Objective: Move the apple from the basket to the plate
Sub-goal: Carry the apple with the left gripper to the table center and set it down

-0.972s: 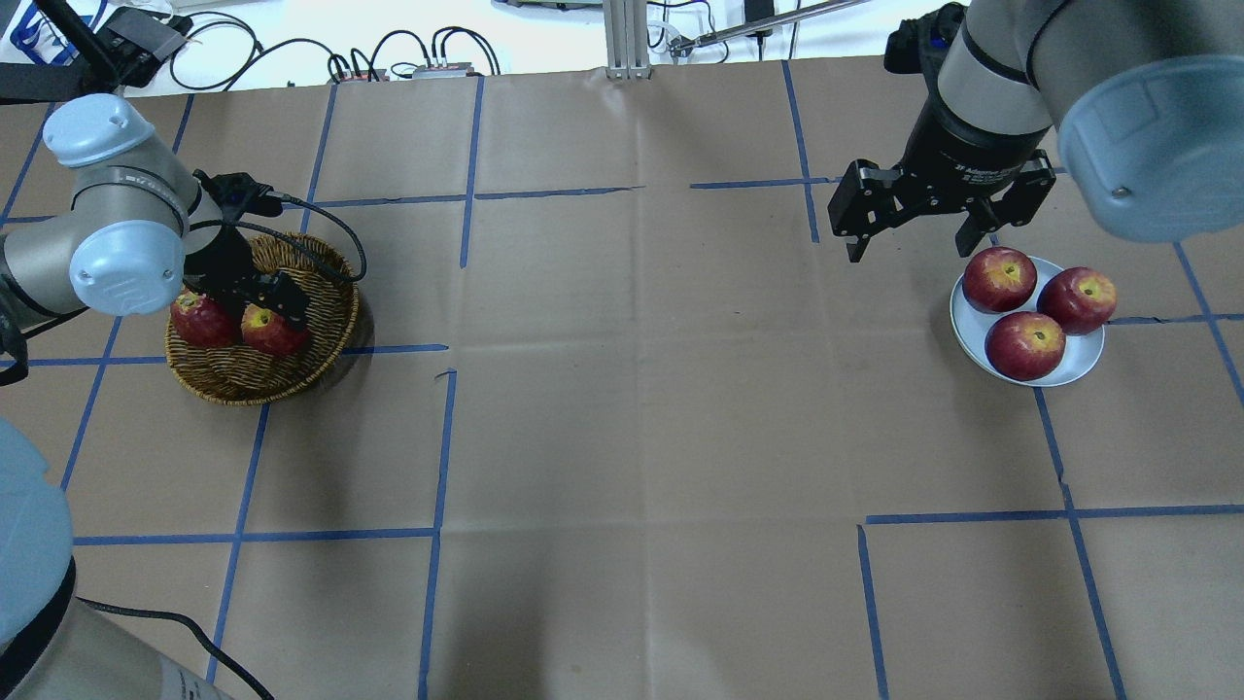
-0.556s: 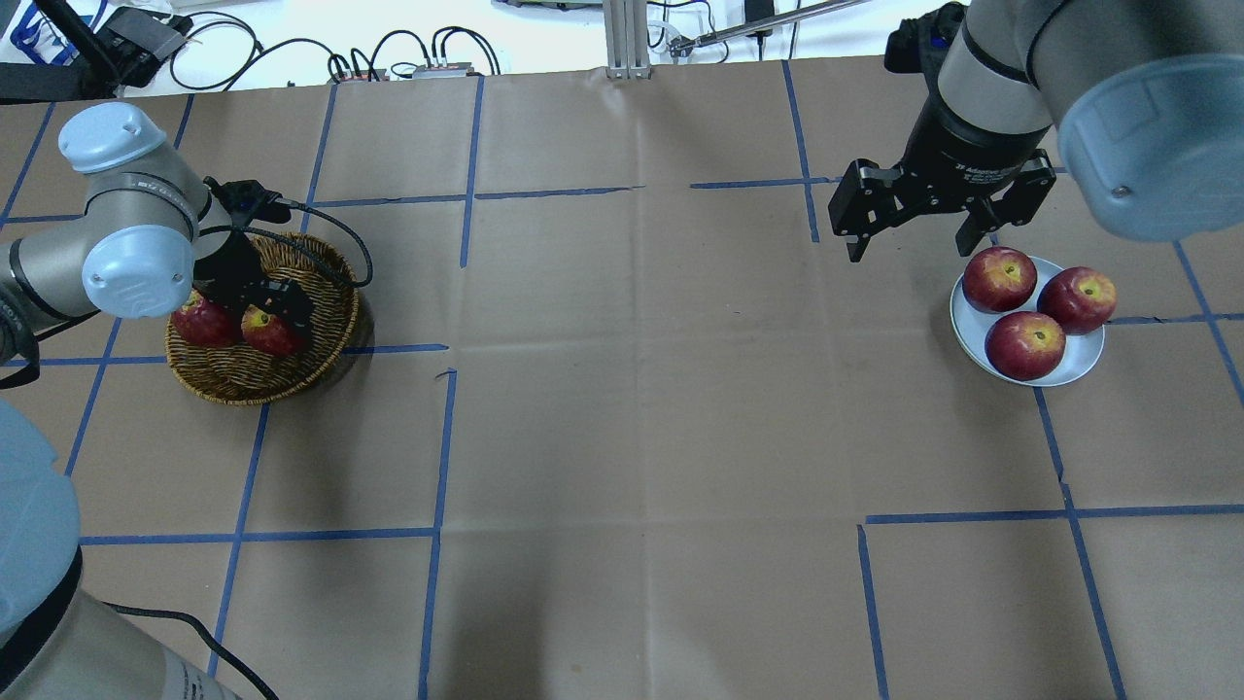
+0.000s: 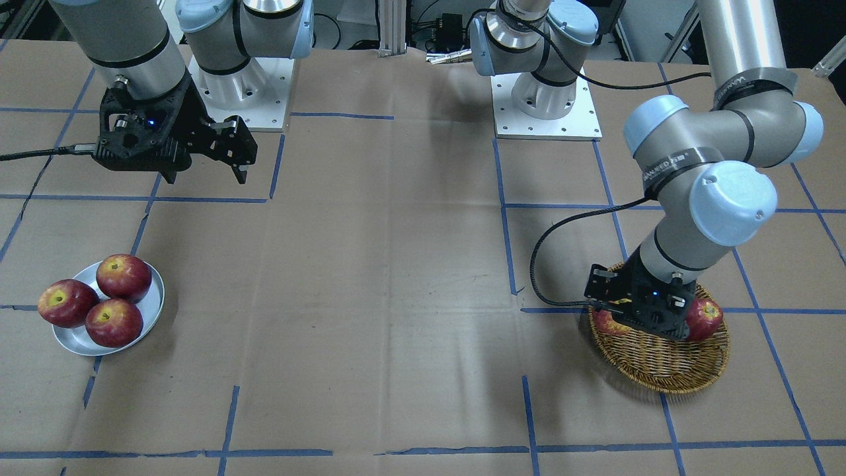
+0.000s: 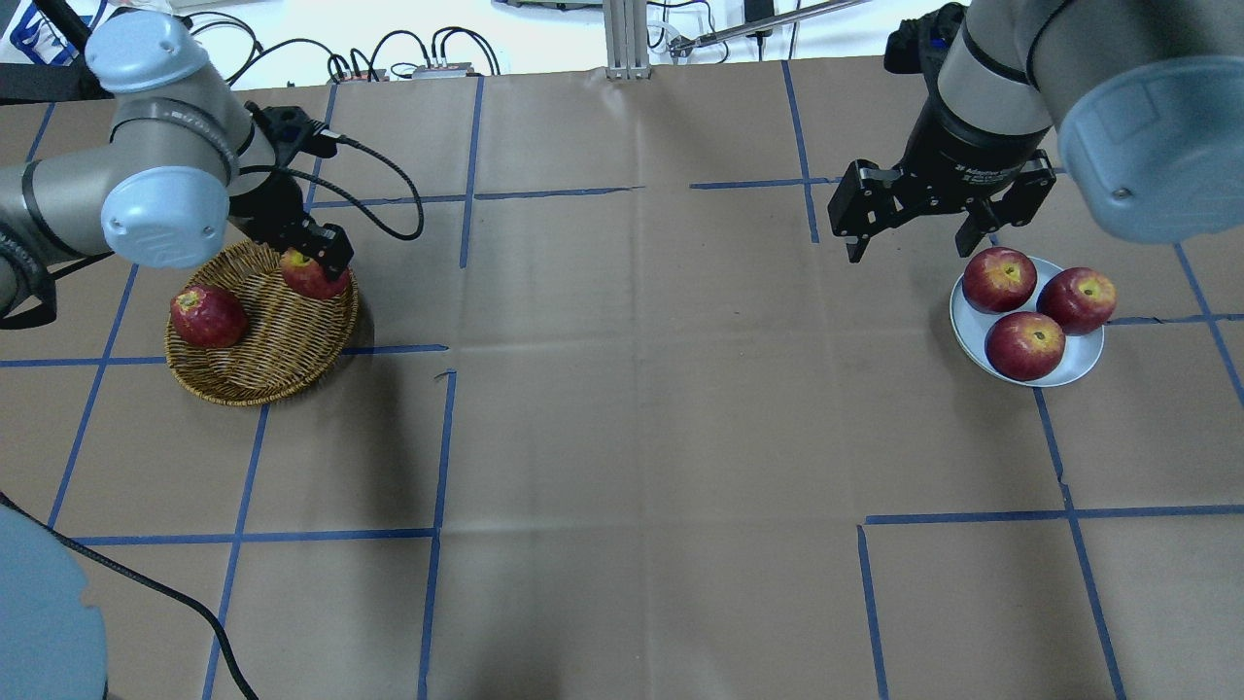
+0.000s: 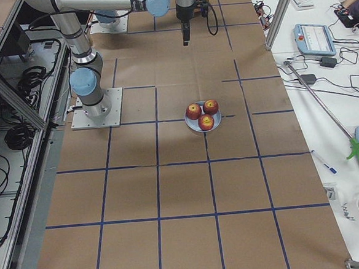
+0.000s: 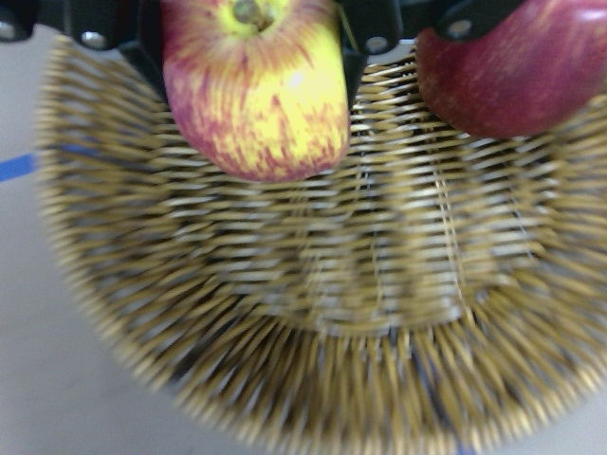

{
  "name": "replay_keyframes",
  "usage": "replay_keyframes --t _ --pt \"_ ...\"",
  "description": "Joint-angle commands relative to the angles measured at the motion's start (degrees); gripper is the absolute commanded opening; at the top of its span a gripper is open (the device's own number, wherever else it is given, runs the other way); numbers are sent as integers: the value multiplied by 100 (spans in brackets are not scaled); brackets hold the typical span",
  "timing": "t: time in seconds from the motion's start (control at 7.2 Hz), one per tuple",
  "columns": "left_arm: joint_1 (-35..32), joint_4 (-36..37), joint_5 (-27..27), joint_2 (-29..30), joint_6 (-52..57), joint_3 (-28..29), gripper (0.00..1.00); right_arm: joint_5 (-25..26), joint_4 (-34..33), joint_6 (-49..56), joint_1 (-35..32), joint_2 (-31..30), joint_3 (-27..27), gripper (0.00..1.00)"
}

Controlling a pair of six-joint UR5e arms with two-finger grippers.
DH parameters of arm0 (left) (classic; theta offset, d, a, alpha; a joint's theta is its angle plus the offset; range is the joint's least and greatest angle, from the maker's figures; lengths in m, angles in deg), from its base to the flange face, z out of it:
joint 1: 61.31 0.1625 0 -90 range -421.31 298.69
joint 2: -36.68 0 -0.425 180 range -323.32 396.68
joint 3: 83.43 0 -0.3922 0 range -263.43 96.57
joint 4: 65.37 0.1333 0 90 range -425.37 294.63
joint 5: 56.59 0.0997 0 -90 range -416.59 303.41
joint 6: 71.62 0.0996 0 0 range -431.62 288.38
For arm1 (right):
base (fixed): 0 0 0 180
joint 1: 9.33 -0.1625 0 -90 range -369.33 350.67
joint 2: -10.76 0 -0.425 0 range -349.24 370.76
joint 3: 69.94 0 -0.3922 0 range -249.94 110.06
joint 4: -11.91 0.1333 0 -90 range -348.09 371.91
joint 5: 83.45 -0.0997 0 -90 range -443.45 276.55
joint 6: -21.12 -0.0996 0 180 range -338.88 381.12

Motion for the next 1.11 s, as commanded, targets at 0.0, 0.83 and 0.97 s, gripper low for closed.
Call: replay_keyframes --t 0.0,0.83,0.97 --pt "-1099 -80 -347 262 -1577 322 35 0 1 0 0 0 1 100" --pt "-2862 271 -313 1627 -3157 1141 36 0 1 0 0 0 1 100" --pt "-2888 263 -279 1644 -3167 1106 43 0 -8 9 0 0 1 100"
